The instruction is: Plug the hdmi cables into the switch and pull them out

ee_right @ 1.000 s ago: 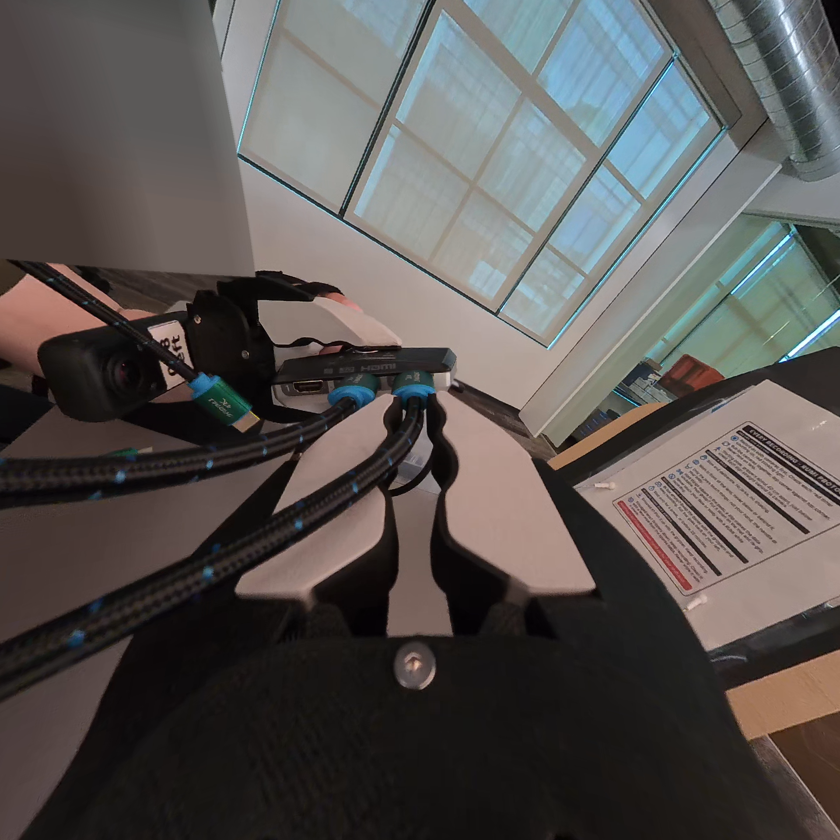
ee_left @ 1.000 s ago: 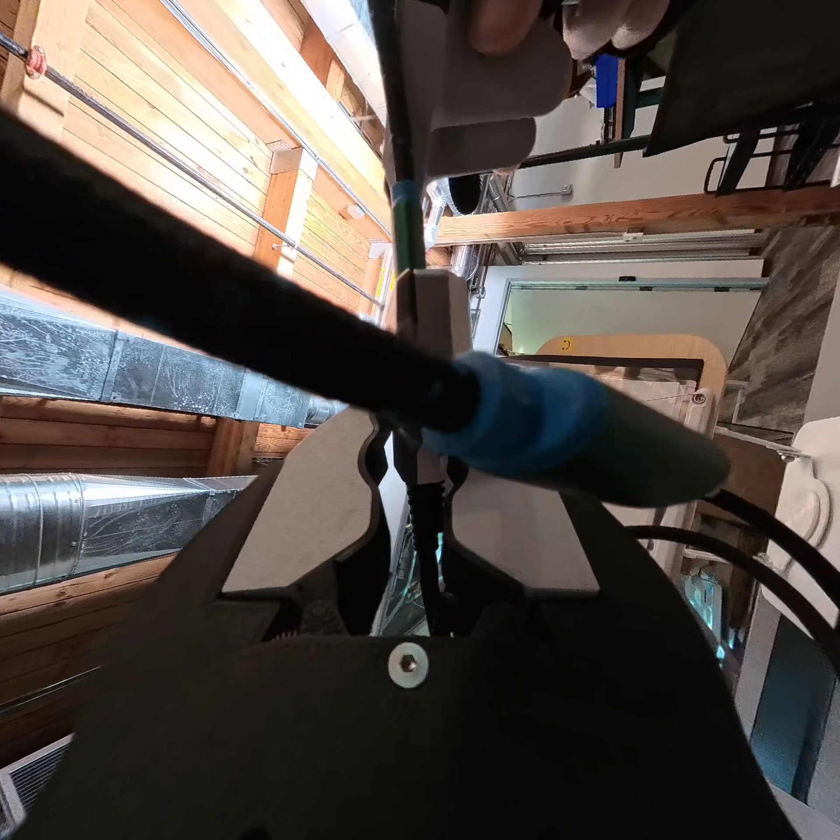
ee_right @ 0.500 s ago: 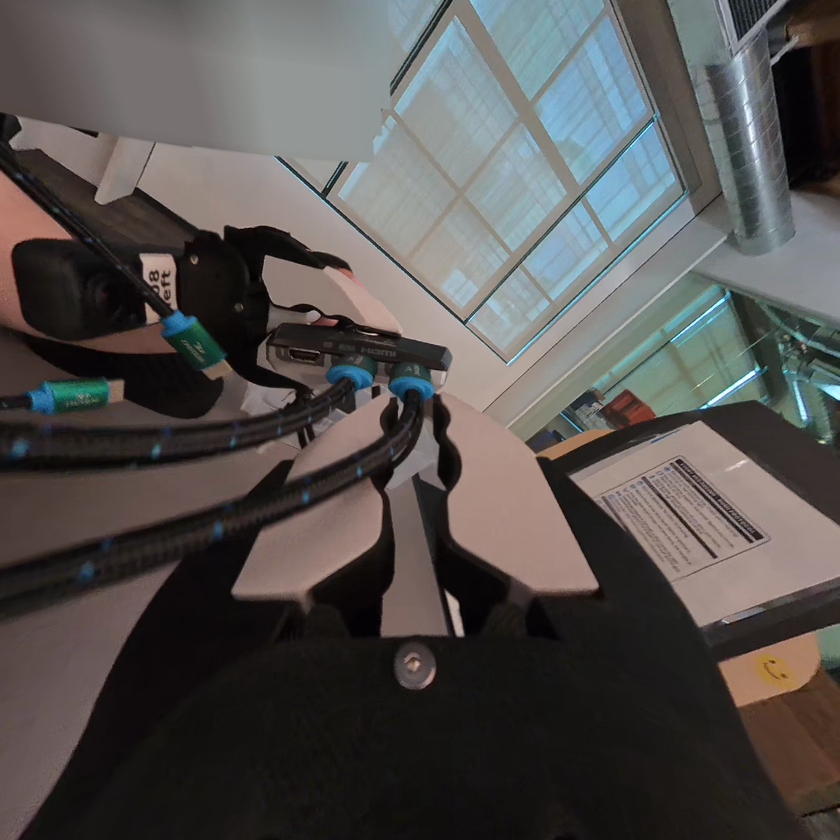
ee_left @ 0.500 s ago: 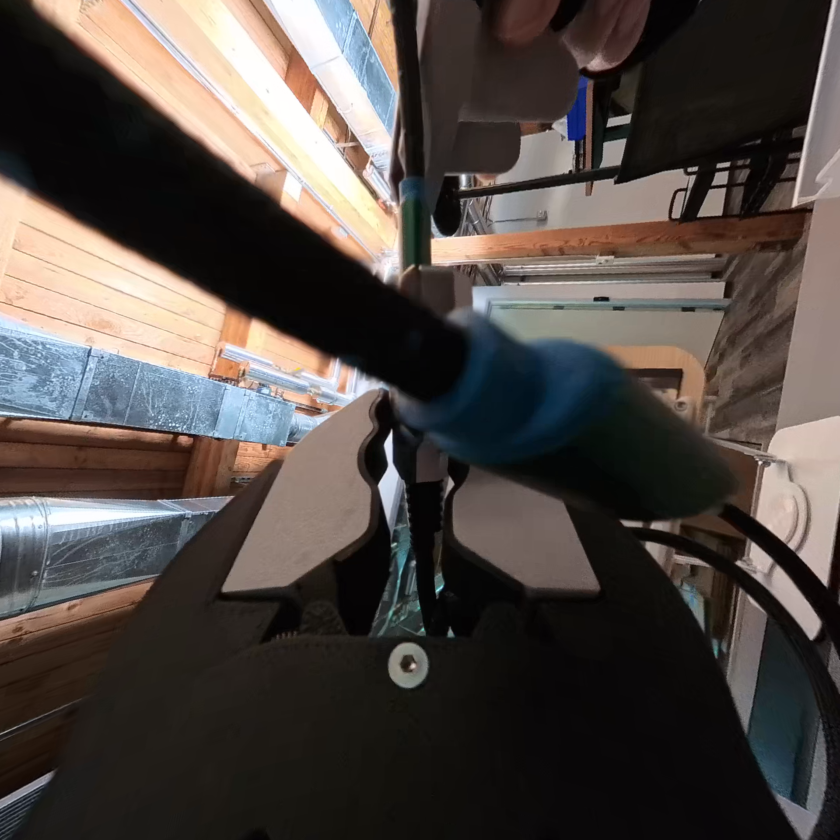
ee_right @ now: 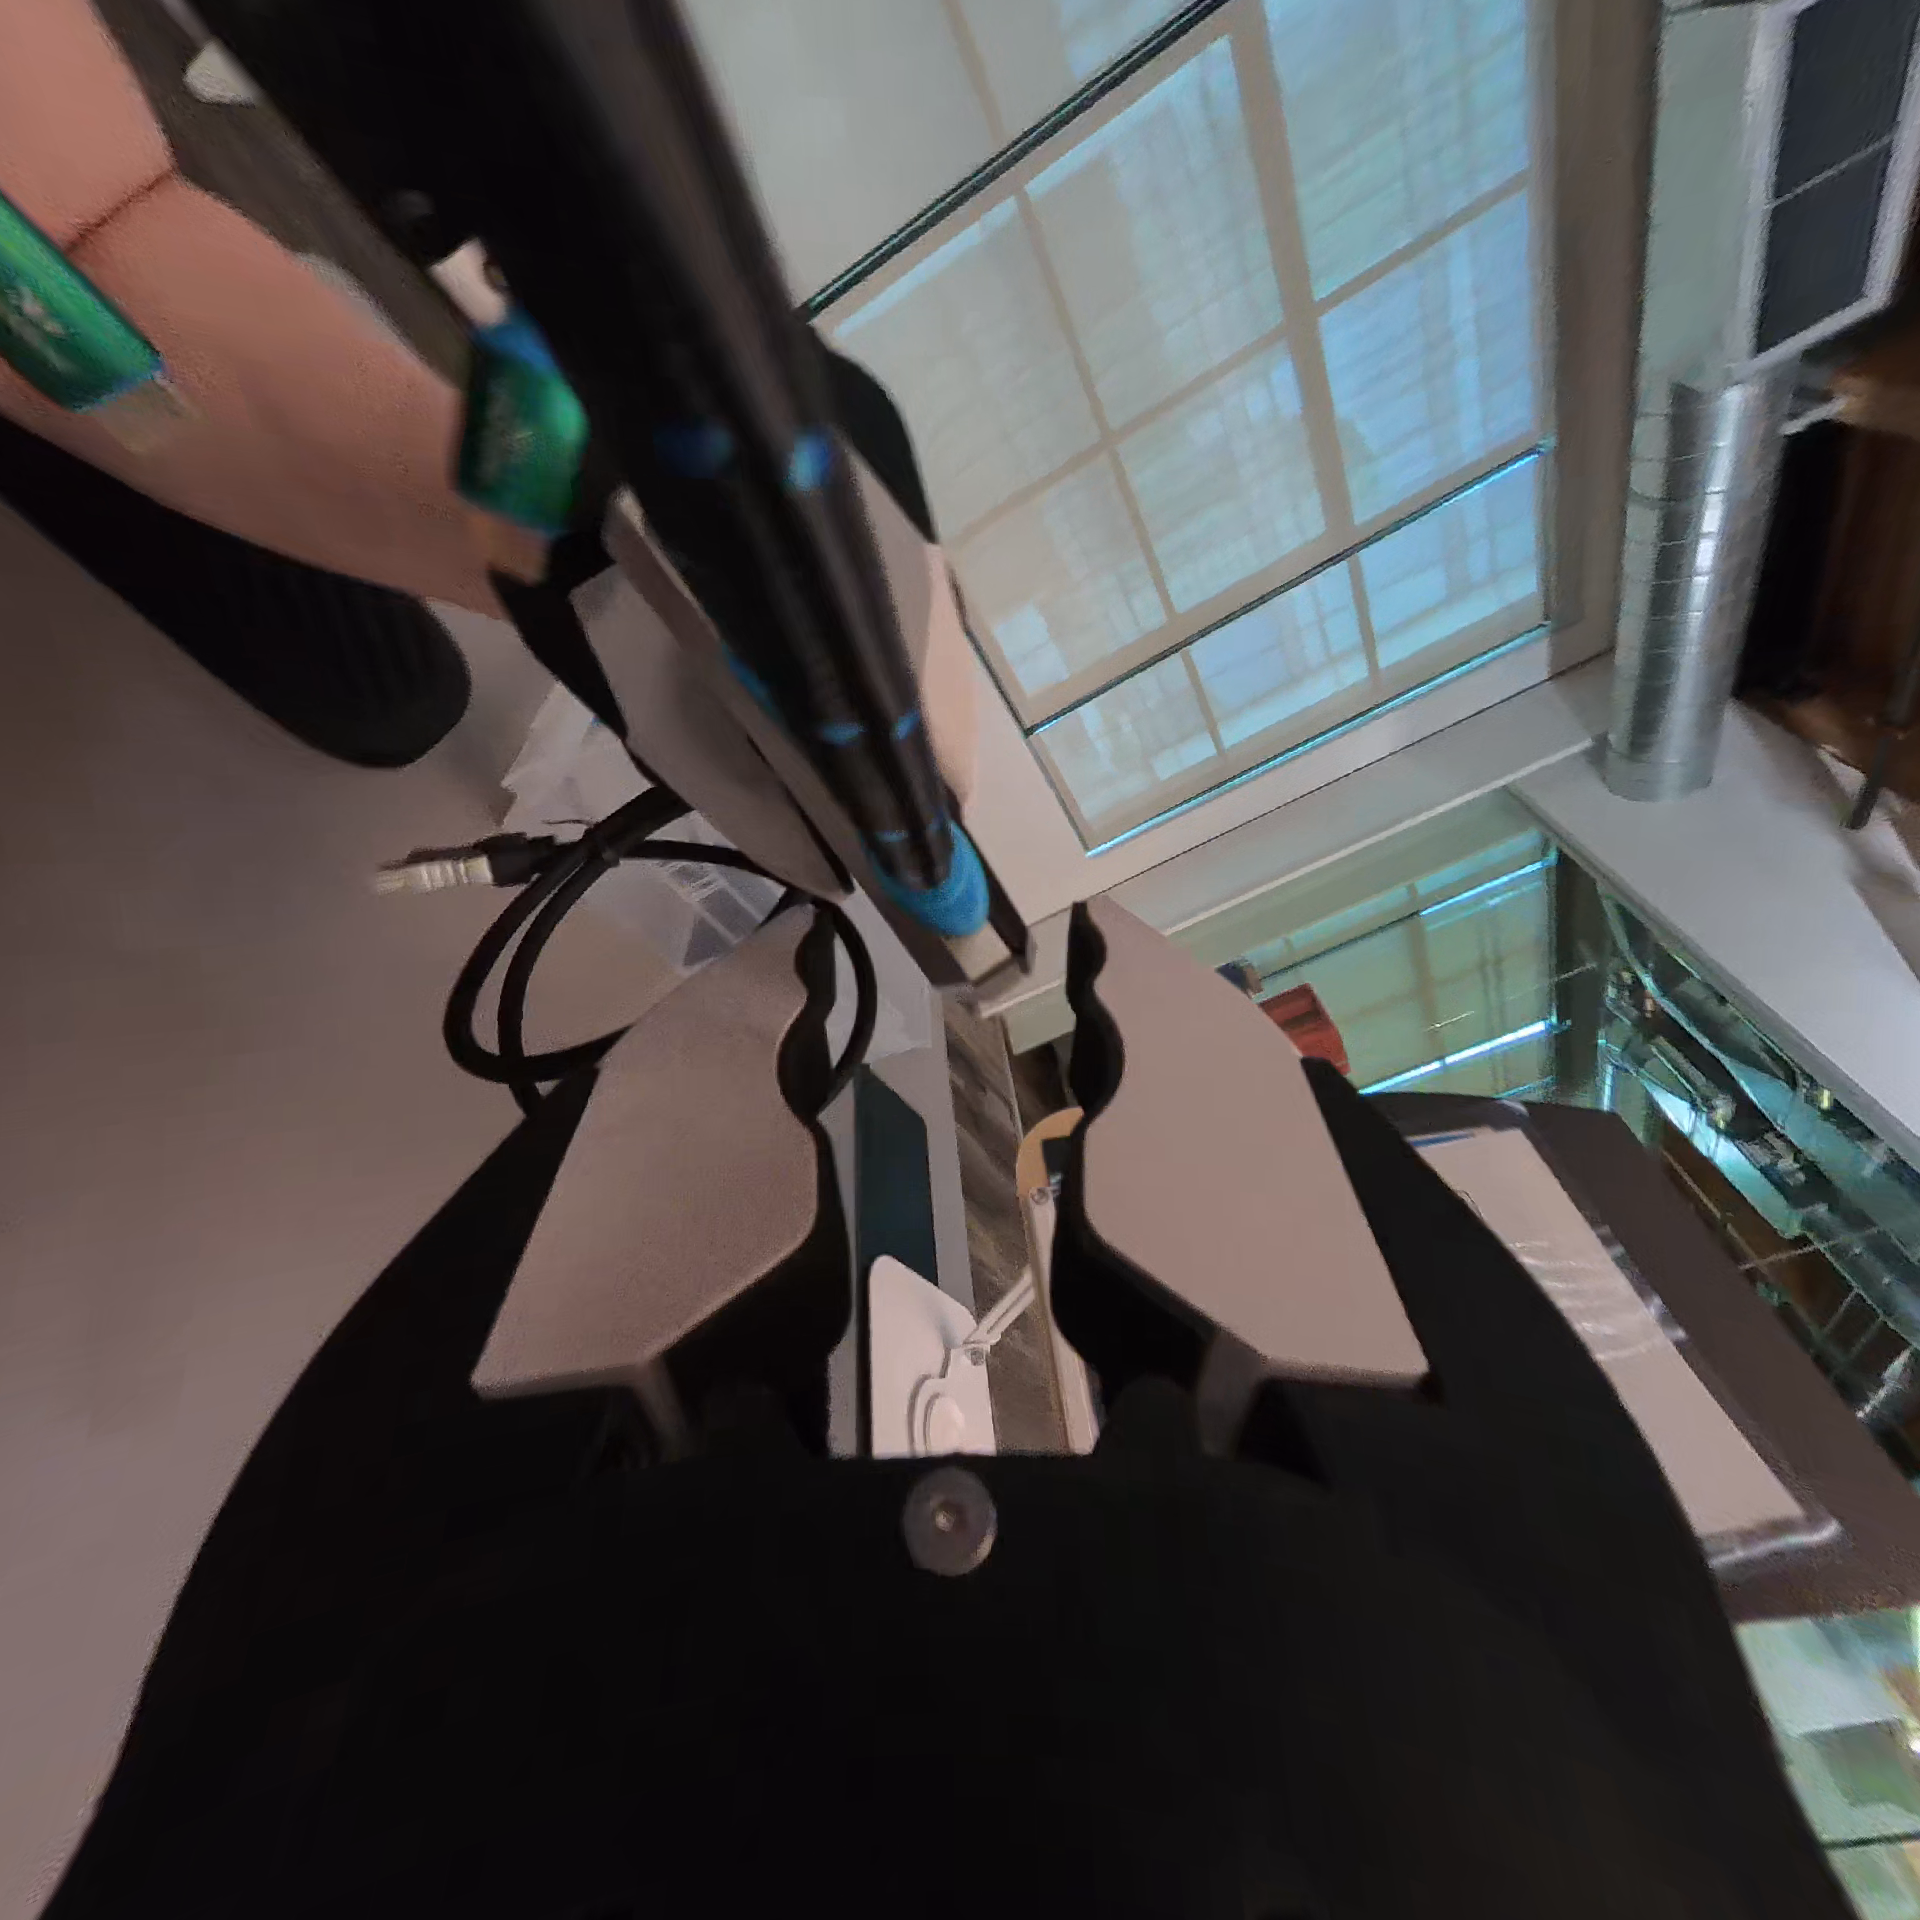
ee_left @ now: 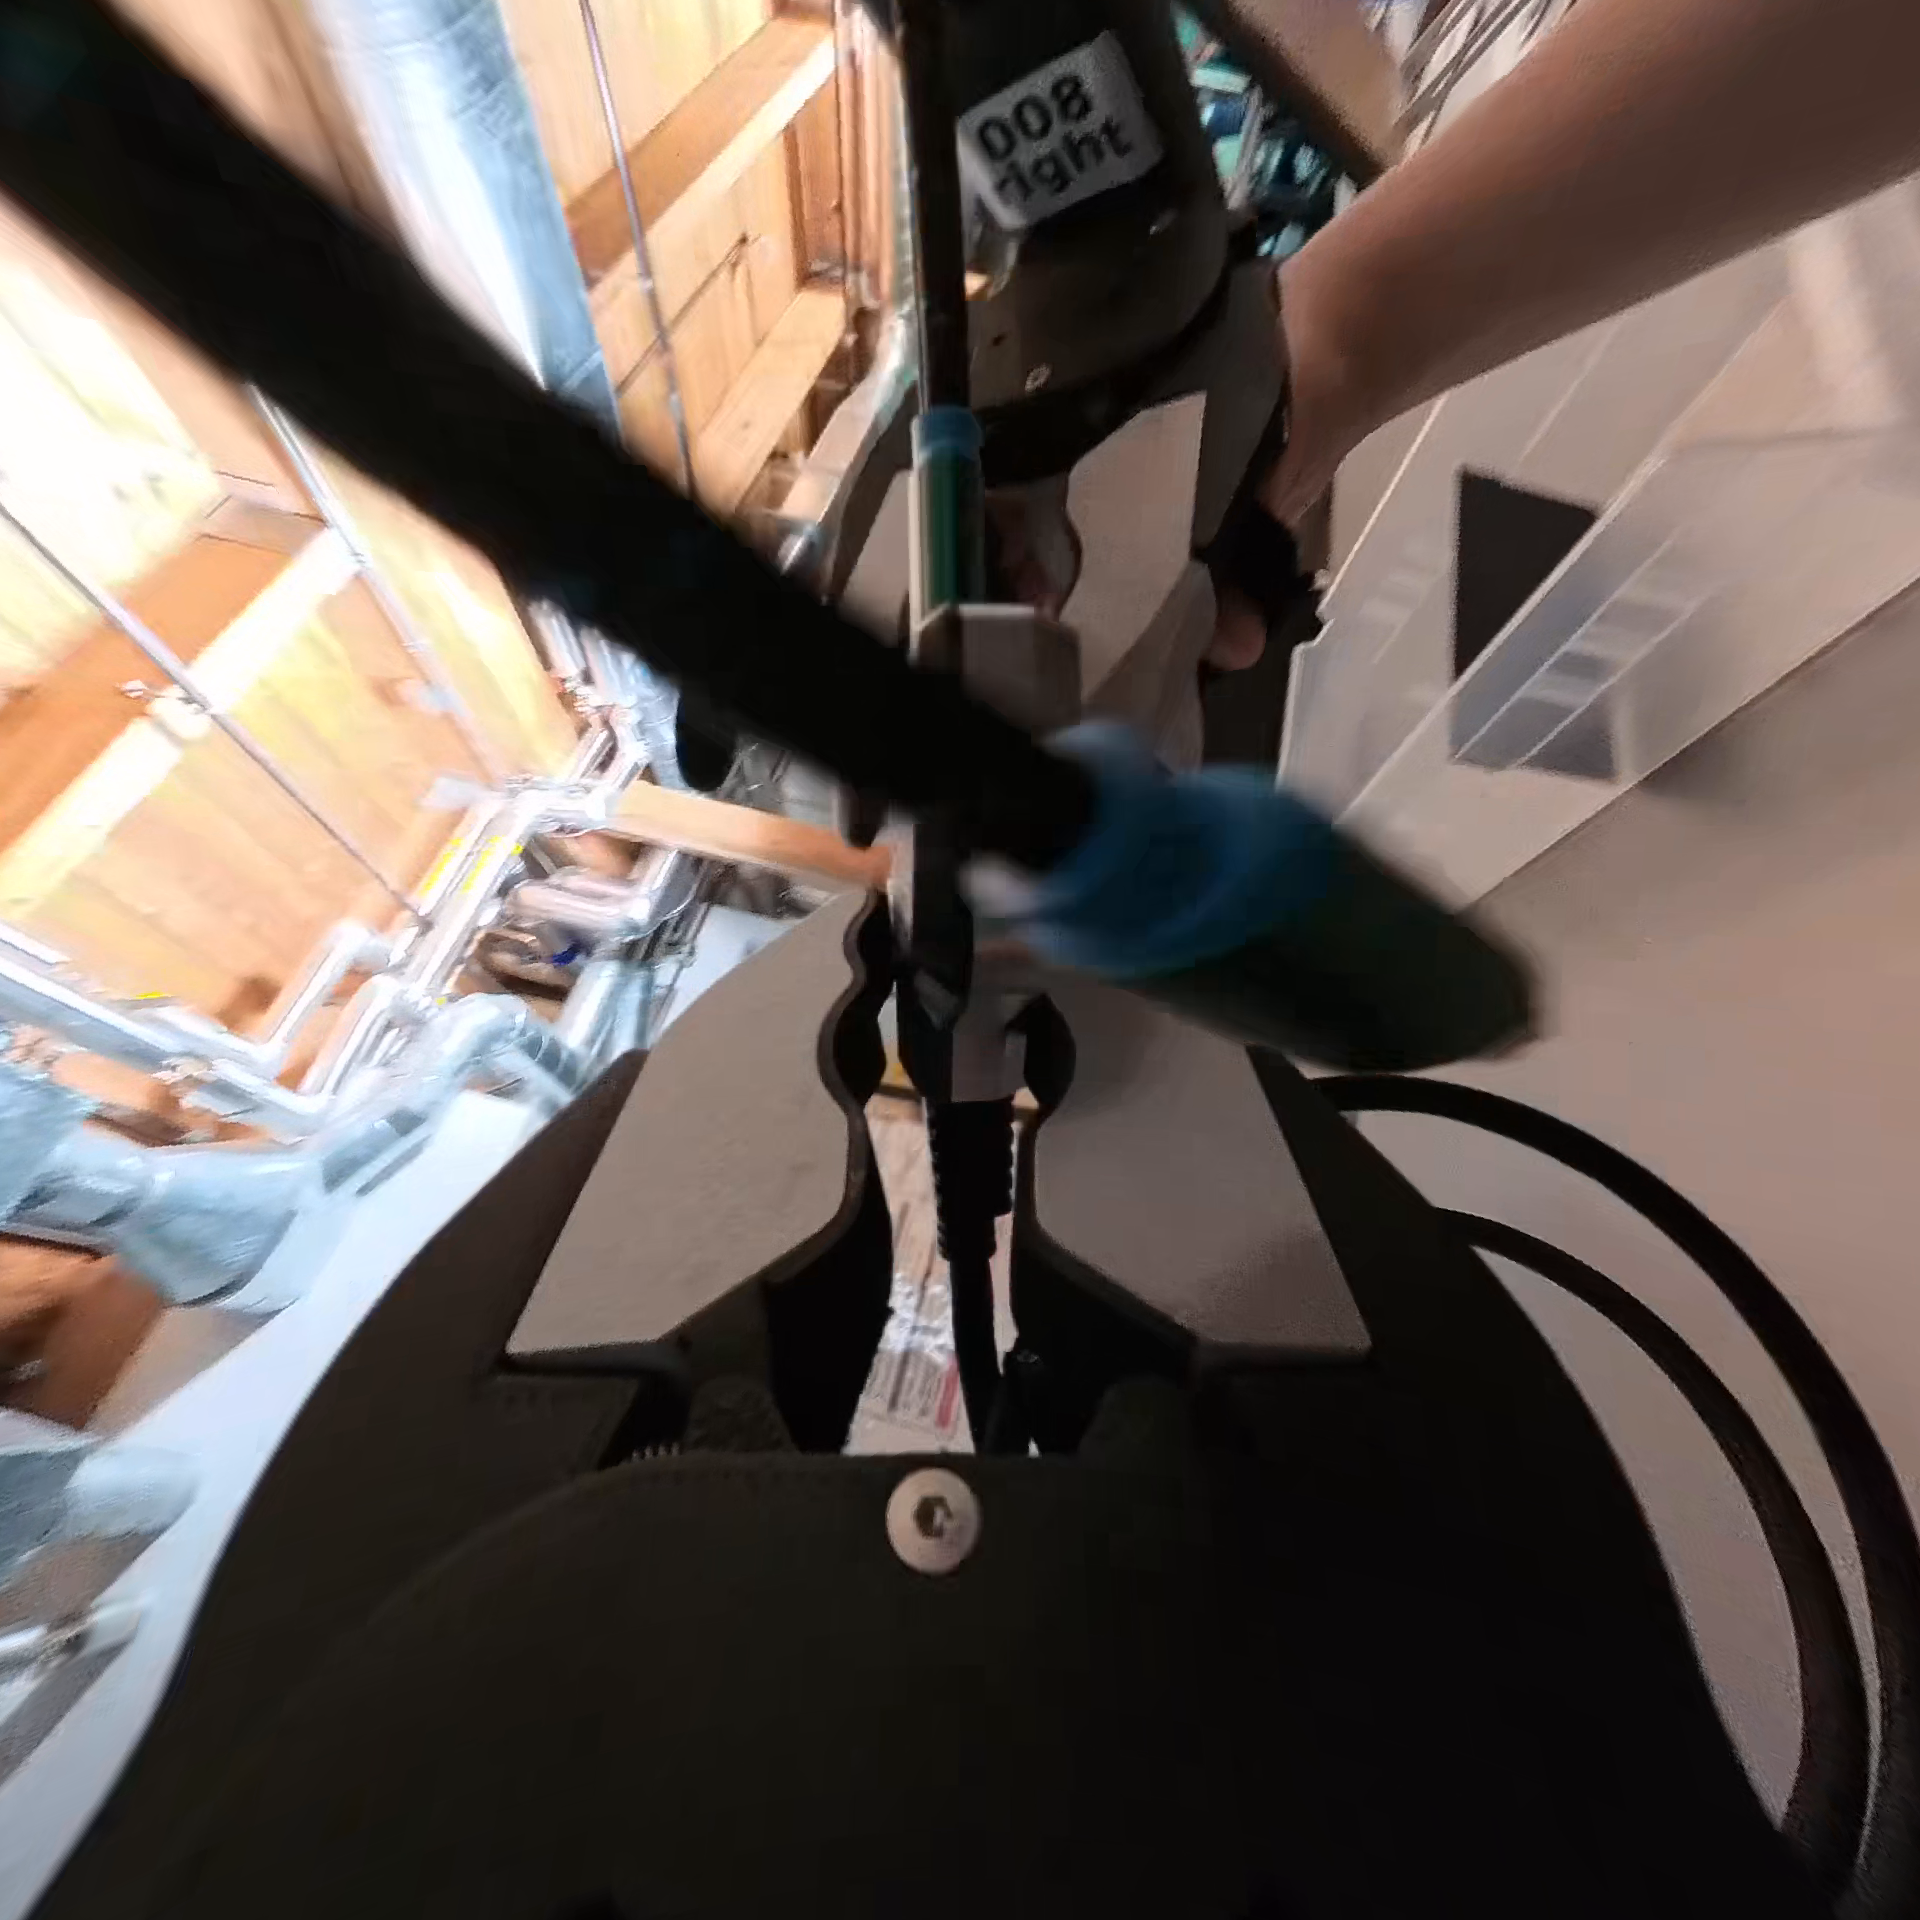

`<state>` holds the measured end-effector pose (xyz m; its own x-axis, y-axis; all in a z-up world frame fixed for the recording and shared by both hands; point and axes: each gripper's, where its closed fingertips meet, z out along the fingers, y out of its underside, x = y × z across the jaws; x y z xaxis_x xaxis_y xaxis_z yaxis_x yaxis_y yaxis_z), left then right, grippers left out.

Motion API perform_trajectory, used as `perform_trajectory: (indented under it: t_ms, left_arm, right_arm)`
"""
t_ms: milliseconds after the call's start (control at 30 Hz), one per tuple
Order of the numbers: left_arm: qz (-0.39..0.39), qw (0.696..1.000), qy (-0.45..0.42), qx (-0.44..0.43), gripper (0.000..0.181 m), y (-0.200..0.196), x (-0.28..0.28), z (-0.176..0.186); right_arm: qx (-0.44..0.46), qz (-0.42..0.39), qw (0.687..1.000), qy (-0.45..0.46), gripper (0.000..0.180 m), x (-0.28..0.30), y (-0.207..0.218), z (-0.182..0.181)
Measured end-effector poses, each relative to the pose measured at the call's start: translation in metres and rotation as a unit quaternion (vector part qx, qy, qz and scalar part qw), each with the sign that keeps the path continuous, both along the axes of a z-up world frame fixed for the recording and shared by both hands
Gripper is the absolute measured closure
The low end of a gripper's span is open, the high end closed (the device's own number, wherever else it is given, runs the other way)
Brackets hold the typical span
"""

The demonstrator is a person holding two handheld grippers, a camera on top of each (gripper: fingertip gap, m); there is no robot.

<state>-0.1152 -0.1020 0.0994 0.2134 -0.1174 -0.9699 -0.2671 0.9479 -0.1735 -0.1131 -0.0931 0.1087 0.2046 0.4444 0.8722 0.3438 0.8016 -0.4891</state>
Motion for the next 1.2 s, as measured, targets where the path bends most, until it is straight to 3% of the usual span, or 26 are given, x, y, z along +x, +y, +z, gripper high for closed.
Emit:
perform_trajectory:
  t_ms: [100,300,367,433,533,667,800,933,1067,1200]
  left_arm:
    - [-0.035,0.999,0.025,-0.021,0.159,-0.01,0.003,-0.008]
    - [-0.07,0.995,0.027,-0.068,0.158,-0.01,-0.005,-0.006]
    - [-0.076,0.991,0.042,-0.104,0.159,-0.007,-0.008,-0.009]
    - [-0.07,0.982,0.054,-0.164,0.154,0.003,-0.008,-0.013]
    - [-0.044,0.977,0.049,-0.204,0.141,0.023,-0.009,-0.017]
    - [-0.015,0.97,0.046,-0.24,0.142,0.043,-0.014,-0.022]
    - [0.027,0.961,0.002,-0.274,0.15,0.074,-0.033,-0.012]
    - [0.131,0.943,-0.051,-0.303,0.145,0.124,-0.068,-0.002]
    - [0.178,0.926,-0.1,-0.318,0.146,0.146,-0.094,0.012]
    - [0.241,0.907,-0.151,-0.312,0.15,0.159,-0.108,0.024]
  right_arm:
    - [0.025,-0.003,0.998,-0.062,0.14,-0.014,-0.007,-0.015]
    - [0.081,-0.024,0.994,-0.066,0.139,-0.019,-0.009,-0.01]
    - [0.067,-0.031,0.994,-0.081,0.157,-0.019,-0.008,-0.014]
    - [0.059,-0.044,0.993,-0.094,0.158,-0.017,-0.004,-0.017]
    - [-0.004,-0.064,0.993,-0.1,0.158,-0.011,0.004,-0.021]
    - [-0.069,-0.082,0.991,-0.085,0.158,-0.002,0.018,-0.023]
    - [-0.068,-0.12,0.988,-0.065,0.157,0.017,0.03,-0.013]
    - [-0.04,-0.181,0.982,-0.023,0.158,0.048,0.041,0.011]
    - [-0.006,-0.276,0.96,0.051,0.158,0.102,0.049,0.047]
    - [-0.019,-0.384,0.915,0.126,0.158,0.176,0.056,0.068]
